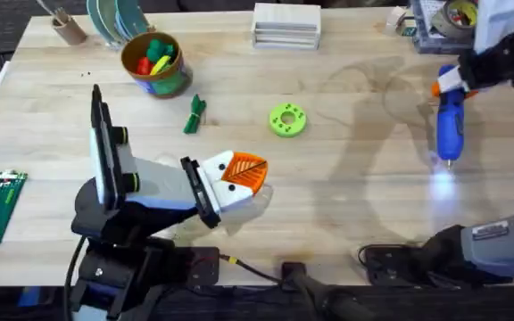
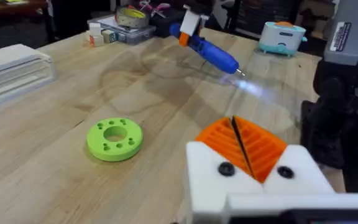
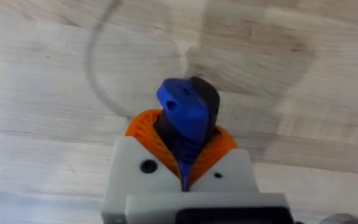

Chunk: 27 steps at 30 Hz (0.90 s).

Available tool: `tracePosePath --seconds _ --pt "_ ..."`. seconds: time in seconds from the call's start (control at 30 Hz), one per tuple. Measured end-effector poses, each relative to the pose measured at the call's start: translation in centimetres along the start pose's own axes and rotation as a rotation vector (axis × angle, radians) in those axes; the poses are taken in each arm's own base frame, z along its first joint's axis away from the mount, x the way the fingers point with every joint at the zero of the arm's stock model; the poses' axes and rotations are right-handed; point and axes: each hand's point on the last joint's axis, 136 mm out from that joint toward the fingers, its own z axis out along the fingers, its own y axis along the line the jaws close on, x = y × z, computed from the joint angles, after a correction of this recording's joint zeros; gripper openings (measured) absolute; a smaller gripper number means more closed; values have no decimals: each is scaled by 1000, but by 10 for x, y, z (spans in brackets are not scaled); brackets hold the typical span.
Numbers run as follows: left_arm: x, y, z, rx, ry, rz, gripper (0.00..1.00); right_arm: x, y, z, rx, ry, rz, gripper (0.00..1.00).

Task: Pick up the gripper from the table and insert it into the empty holder that is missing its gripper. Then pick up a screw, insert it into the mounting hole, and use the screwdriver to tighten it. Finally, clean up the table by picking up the vegetable and placing it into the bucket.

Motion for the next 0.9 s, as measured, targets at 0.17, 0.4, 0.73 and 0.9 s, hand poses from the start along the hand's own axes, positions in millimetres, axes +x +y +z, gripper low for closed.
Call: tracePosePath --seconds 0.17,0.4,0.73,0.9 --pt "0 0 0 0 0 0 16 -8 1 -35 33 -96 35 29" --pt "0 0 0 0 0 0 16 -13 4 -101 113 -261 38 29" --pt "0 0 0 0 0 0 16 4 22 -194 217 -493 36 29" --pt "0 0 0 0 0 0 16 27 37 -228 269 -607 26 29"
